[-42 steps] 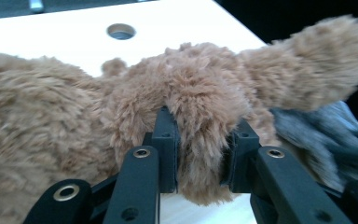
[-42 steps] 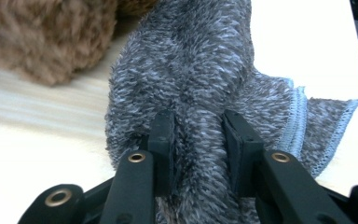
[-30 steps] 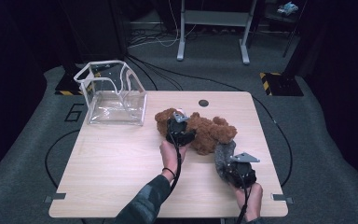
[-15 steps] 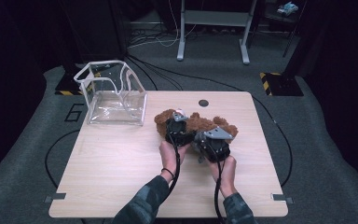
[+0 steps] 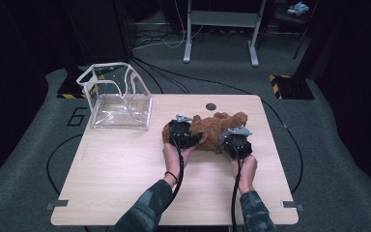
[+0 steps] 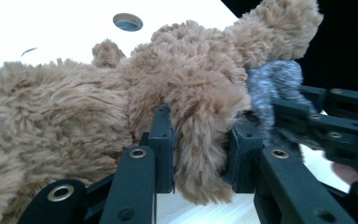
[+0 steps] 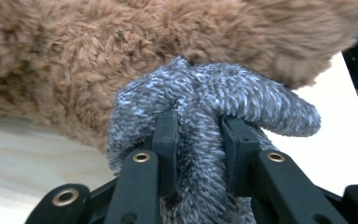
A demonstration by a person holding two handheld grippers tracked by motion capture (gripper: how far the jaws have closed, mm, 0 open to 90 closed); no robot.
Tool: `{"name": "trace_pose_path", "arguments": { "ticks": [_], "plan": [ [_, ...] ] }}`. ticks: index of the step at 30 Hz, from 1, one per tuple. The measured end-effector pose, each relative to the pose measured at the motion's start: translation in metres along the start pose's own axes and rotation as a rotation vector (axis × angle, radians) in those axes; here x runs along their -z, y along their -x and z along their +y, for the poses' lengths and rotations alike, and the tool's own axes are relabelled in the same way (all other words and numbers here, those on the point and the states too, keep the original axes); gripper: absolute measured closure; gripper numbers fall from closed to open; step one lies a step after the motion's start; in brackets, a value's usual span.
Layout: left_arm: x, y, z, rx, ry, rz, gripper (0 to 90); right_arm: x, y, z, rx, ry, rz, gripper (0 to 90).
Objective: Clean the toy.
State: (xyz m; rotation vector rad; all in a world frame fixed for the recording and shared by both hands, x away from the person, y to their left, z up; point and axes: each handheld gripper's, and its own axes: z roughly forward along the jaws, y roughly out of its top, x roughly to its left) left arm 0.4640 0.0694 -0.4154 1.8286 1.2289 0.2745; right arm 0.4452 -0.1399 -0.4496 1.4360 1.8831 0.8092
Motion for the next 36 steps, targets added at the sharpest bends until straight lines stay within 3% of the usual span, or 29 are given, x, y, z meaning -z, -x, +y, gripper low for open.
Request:
{"name": "trace_pose_path", "arguments": {
  "ticks": [3,7,13,16,21,25,28,32,33,34,36],
  "plan": [
    [-0.003,-0.002,0.002,0.003,-0.005,0.009,67.7,0.014,-0.009,-0.002,0.044,0.050,0.037,70.2],
    [-0.005,-0.004,0.003,0.008,-0.012,0.008,67.3,0.028,-0.033,0.002,0.091,0.102,0.103,70.2],
    [-0.007,-0.005,0.003,-0.006,-0.027,0.005,67.2,0.020,-0.061,0.011,0.161,0.100,0.137,70.2],
    [-0.006,-0.006,0.004,-0.012,-0.033,0.000,67.2,0.011,-0.058,0.012,0.145,0.069,0.117,70.3],
    [-0.005,-0.007,0.005,-0.011,-0.038,-0.004,67.2,0.001,-0.033,0.005,0.081,0.029,0.071,70.5],
    [-0.006,-0.008,0.007,0.003,-0.036,-0.007,67.1,-0.005,-0.009,-0.003,0.002,-0.009,0.017,70.4],
    [-0.007,-0.008,0.009,0.001,-0.042,-0.010,67.1,0.000,-0.002,-0.007,-0.010,-0.002,0.017,70.3],
    [-0.008,-0.008,0.011,0.002,-0.048,-0.014,67.0,0.011,-0.010,-0.007,0.022,0.036,0.047,70.2],
    [-0.008,-0.007,0.011,0.003,-0.049,-0.017,67.0,0.016,-0.018,-0.006,0.047,0.055,0.065,70.2],
    [-0.009,-0.007,0.012,0.000,-0.052,-0.018,66.9,0.021,-0.035,-0.004,0.094,0.068,0.104,70.2],
    [-0.009,-0.006,0.013,0.002,-0.055,-0.020,66.9,0.023,-0.051,0.000,0.119,0.086,0.151,70.2]
  ]
}}
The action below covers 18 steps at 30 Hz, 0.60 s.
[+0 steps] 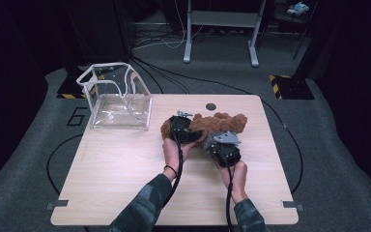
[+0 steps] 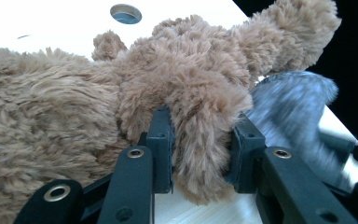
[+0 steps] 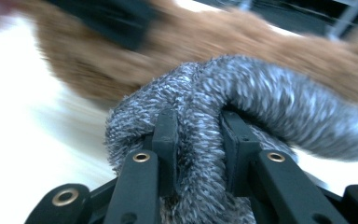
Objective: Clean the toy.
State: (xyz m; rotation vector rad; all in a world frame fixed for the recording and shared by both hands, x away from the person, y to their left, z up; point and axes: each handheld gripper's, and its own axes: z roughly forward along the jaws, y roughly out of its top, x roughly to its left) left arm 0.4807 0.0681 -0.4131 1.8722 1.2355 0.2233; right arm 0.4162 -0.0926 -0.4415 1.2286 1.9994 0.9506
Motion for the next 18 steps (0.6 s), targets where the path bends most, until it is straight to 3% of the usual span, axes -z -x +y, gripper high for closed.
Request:
{"name": "trace_pose_path", "arguments": {
  "ticks": [3,7,16,18],
  "plan": [
    [0.000,0.000,0.000,0.004,-0.002,0.001,66.9,-0.009,-0.014,0.005,0.016,-0.010,0.020,70.1],
    [-0.001,-0.002,0.000,-0.002,-0.005,-0.003,66.7,-0.021,-0.013,0.005,-0.003,-0.034,0.016,70.2],
    [-0.001,-0.003,0.000,0.001,-0.016,-0.016,66.2,-0.022,0.049,-0.018,-0.154,-0.106,-0.123,70.2],
    [-0.002,-0.003,0.000,0.001,-0.016,-0.018,66.2,-0.019,0.054,-0.022,-0.172,-0.105,-0.133,70.2]
  ]
}}
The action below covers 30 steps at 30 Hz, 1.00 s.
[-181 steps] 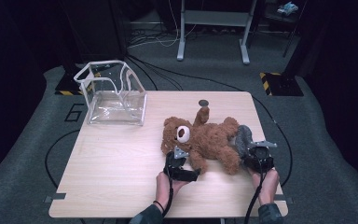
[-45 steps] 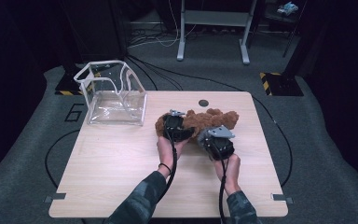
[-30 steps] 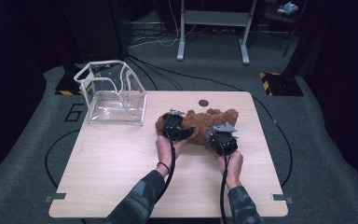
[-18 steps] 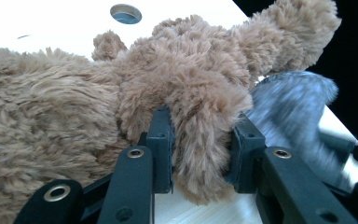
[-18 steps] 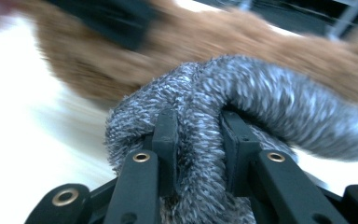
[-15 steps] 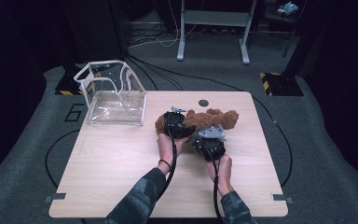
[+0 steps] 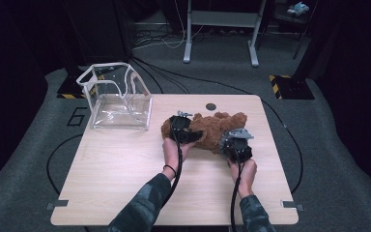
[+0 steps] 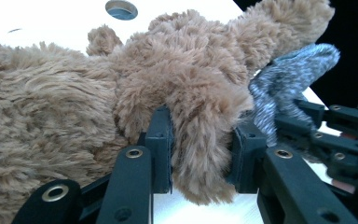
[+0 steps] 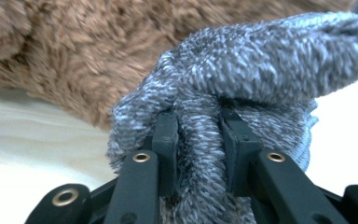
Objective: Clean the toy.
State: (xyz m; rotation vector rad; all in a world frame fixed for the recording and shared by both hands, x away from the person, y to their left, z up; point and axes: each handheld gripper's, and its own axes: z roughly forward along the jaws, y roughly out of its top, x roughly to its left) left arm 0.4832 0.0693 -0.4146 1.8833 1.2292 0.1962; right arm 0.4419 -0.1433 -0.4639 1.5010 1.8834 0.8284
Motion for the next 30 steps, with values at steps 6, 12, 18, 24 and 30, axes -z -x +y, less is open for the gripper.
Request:
{"name": "trace_pose_path", "arguments": {
  "ticks": [6,12,18,24,30],
  "plan": [
    [-0.002,0.001,0.001,-0.011,-0.008,0.002,66.1,0.020,-0.029,-0.005,0.076,0.056,0.121,70.2],
    [-0.002,0.001,0.001,-0.002,-0.005,0.001,66.0,0.014,-0.069,0.005,0.138,0.066,0.225,70.1],
    [-0.001,-0.003,0.002,-0.011,-0.011,-0.017,65.1,-0.004,-0.058,0.003,0.087,0.018,0.175,70.3],
    [0.002,-0.004,0.000,-0.021,-0.011,-0.030,52.2,-0.004,-0.020,-0.006,0.006,-0.017,0.095,70.3],
    [0.013,-0.007,-0.007,-0.054,0.010,-0.002,35.0,0.001,-0.012,-0.014,0.002,-0.011,0.089,70.2]
  ]
}}
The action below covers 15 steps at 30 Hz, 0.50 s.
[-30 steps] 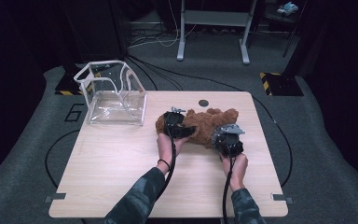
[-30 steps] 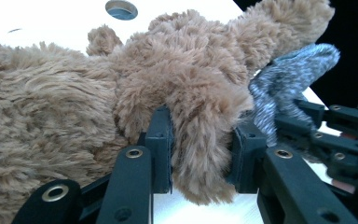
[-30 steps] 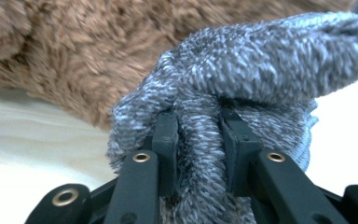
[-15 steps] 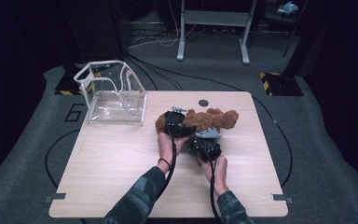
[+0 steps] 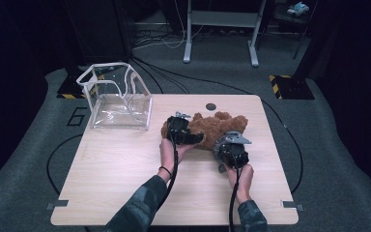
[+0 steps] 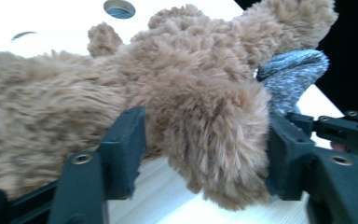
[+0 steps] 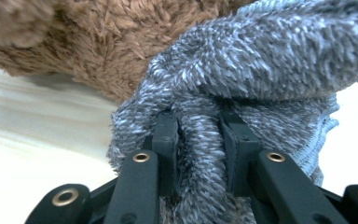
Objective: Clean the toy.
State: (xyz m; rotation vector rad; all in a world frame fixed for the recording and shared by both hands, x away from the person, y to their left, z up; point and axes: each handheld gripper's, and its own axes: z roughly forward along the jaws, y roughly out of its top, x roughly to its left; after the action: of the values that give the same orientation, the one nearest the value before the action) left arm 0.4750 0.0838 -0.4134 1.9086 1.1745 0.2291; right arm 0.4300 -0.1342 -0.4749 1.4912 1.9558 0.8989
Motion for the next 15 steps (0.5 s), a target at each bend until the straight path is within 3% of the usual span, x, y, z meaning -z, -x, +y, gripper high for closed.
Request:
{"name": "trace_pose_path", "arguments": {
  "ticks": [6,15],
  "plan": [
    [0.020,-0.011,-0.009,-0.019,0.045,0.017,29.8,0.002,-0.002,-0.006,0.003,0.011,0.003,70.2],
    [0.039,-0.037,-0.024,0.005,0.075,0.066,27.3,0.004,-0.004,-0.008,0.011,0.012,-0.006,70.2]
  ]
}}
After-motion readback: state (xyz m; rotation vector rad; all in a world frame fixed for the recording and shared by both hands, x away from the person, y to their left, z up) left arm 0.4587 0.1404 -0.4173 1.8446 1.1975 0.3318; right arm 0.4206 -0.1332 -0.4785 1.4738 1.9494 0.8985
